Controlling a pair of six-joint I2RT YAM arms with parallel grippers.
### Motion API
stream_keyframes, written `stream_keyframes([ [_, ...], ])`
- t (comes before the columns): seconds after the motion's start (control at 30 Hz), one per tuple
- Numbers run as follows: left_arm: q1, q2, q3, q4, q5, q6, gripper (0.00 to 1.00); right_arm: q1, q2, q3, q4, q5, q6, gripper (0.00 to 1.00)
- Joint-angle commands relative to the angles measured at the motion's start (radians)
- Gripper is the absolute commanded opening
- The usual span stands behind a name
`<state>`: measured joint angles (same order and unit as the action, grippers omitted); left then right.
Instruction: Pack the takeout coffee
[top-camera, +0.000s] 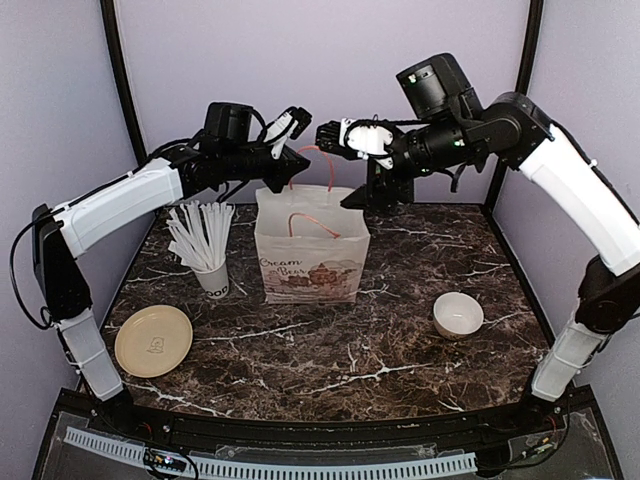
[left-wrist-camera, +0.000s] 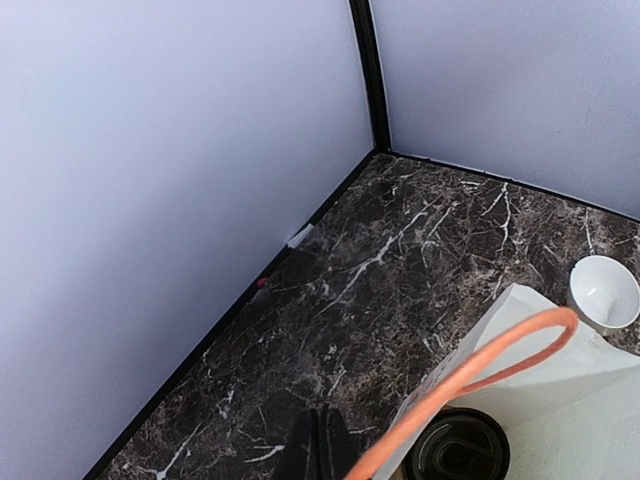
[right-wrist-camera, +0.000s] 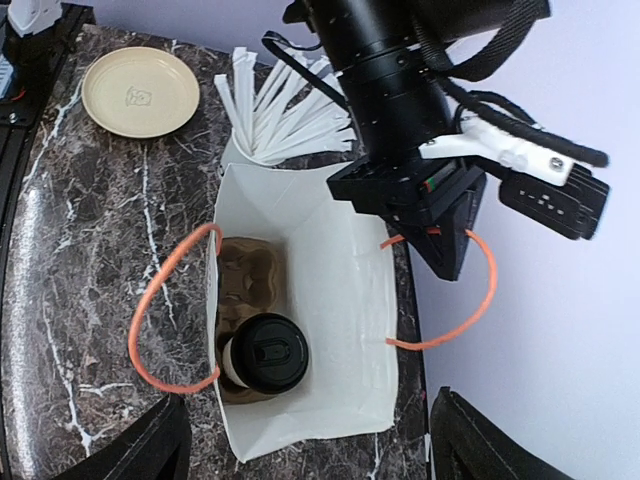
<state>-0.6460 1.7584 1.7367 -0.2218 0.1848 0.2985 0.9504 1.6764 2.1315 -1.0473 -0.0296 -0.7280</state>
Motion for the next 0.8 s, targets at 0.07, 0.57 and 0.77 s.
stream_keyframes([
  [0.07,0.036,0.078,0.115,-0.024,-0.018,-0.046,0.30,-0.076,-0.052,-0.087,0.093,0.075,0.019,0.83],
  [0.57,0.037,-0.073,0.172,-0.161,-0.159,-0.044,0.72,-0.376,-0.296,-0.488,0.277,-0.044,0.126,0.84],
  [0.77,0.037,-0.348,-0.110,-0.215,-0.311,-0.179,0.67,-0.624,-0.413,-0.795,0.506,-0.260,0.332,0.79],
])
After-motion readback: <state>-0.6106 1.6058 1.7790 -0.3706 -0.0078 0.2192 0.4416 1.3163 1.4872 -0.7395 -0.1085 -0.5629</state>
